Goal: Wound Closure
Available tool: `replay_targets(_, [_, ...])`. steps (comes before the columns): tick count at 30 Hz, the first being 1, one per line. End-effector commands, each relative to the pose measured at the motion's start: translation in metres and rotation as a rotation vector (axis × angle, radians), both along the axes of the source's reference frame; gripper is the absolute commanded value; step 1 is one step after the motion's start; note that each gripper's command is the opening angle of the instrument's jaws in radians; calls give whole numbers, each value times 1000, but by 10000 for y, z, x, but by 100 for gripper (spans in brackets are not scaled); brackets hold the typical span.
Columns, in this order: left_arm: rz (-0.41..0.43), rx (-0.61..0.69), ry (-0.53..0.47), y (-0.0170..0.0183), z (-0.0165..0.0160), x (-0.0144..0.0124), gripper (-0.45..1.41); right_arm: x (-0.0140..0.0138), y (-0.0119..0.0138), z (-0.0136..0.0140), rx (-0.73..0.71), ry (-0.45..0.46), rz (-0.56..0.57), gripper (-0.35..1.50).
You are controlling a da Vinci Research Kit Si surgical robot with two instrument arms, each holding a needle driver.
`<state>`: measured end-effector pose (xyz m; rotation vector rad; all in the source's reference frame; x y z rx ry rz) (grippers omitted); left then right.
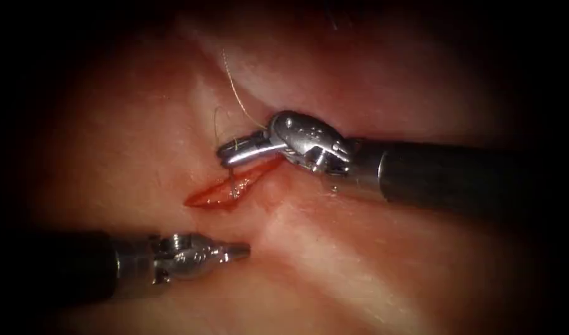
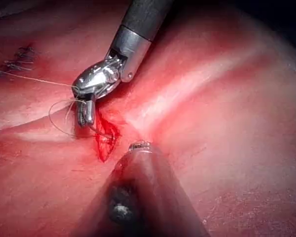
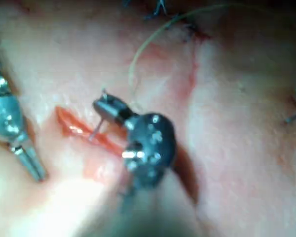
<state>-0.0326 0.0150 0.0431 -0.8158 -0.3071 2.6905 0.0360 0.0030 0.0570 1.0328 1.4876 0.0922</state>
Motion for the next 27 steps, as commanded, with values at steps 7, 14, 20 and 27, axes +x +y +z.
replay_targets(7, [6,-1,2,-2,10,-2,-27,9,-4,0,107,-49,-74,-35])
replay_targets(14, [8,-1,1,-2,10,1,-27,9,-8,1,146,-79,-123,-35])
replay_targets(20, [9,-1,0,-3,10,2,-30,7,-13,-1,165,-79,-154,-35])
replay_targets(27, [11,1,2,-3,10,3,-32,8,-15,-3,174,-85,-157,-35])
